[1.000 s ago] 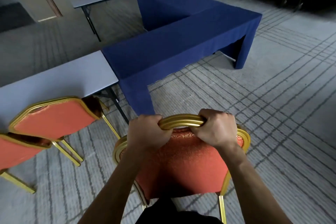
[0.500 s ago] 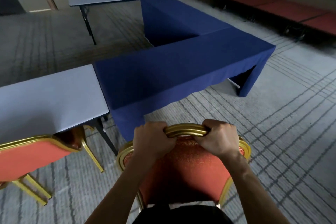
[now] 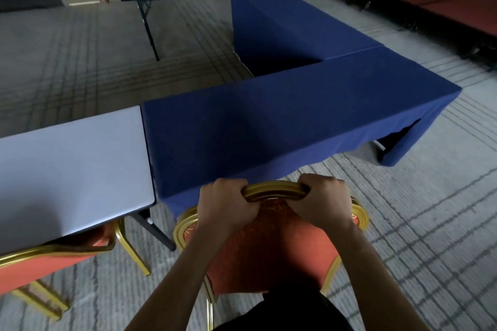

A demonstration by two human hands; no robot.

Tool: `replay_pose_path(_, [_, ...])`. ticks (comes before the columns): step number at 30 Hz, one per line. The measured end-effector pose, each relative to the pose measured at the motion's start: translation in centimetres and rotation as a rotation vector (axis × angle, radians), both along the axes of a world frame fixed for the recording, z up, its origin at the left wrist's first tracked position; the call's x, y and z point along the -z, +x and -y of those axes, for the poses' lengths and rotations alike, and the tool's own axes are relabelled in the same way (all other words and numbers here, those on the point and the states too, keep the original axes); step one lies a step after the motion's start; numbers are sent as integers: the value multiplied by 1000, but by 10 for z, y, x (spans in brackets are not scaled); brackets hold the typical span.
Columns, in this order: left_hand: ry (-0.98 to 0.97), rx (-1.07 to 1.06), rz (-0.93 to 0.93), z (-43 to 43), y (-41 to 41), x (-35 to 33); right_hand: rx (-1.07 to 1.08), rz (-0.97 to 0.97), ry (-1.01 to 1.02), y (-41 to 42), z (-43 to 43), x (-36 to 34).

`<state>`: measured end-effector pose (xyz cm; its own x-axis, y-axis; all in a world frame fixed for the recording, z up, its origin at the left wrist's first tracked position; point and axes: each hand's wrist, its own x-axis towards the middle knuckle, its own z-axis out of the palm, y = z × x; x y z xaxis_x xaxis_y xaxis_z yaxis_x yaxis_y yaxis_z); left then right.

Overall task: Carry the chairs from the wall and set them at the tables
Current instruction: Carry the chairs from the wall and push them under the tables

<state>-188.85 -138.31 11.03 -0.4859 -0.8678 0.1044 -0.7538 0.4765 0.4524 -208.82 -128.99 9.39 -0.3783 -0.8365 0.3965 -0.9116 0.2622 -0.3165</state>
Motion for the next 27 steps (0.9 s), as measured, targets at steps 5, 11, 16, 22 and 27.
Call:
replay_pose_path(5, [33,-70,64,66,-58,12,-115,79,18,-64,86,23])
replay_pose_path(11, [10,-177,139,124,-102,9,-280,121,7,-115,169,35])
replay_pose_path(16, [-29,-210,194,150,-117,27,-396,133,-48,-132,207,43])
replay_pose_path(22, [-61,-242,196,167,-127,49,-453,129,-6,-147,236,64])
replay_pose_path(27, [-35,-308,211,179,-128,66,-464,163,42,-144,248,79])
